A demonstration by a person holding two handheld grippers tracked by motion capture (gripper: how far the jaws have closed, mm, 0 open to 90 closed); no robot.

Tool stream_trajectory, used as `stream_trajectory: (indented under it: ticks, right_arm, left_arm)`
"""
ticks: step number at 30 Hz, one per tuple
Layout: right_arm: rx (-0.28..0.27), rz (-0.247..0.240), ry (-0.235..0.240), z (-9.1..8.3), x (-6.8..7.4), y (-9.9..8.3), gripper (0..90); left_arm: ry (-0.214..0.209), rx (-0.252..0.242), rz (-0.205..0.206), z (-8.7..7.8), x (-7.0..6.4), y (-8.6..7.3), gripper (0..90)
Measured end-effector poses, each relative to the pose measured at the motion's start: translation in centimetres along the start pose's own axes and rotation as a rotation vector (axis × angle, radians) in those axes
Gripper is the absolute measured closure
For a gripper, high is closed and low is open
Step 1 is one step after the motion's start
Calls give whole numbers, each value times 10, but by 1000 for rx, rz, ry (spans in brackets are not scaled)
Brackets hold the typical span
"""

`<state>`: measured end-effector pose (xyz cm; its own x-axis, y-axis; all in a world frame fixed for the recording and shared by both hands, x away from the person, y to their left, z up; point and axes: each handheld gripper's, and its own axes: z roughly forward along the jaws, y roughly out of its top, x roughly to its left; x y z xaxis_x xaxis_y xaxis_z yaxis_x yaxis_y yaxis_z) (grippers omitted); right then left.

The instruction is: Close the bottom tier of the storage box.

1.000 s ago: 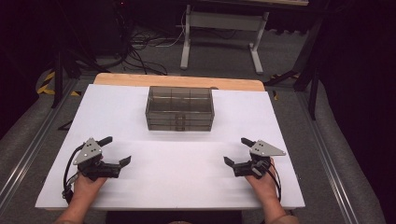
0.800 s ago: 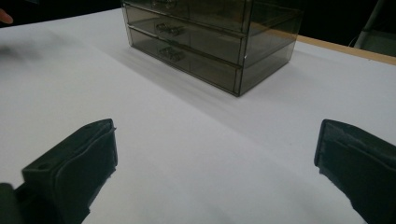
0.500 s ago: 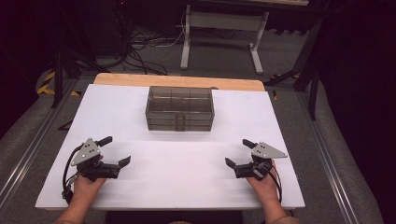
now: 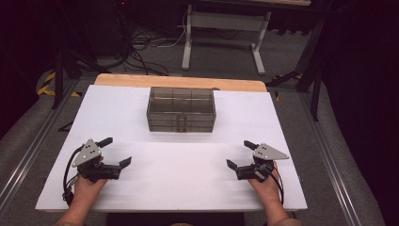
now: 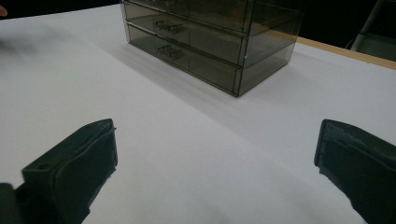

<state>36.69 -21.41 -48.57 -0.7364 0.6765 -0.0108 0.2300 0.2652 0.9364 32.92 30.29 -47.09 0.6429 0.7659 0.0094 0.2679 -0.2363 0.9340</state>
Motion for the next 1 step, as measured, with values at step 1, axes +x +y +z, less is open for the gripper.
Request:
stream_trajectory:
  ticks: [1]
  right_arm:
    - [0,0,0,0,0,0,0]
  left_arm:
    - [0,0,0,0,0,0,2]
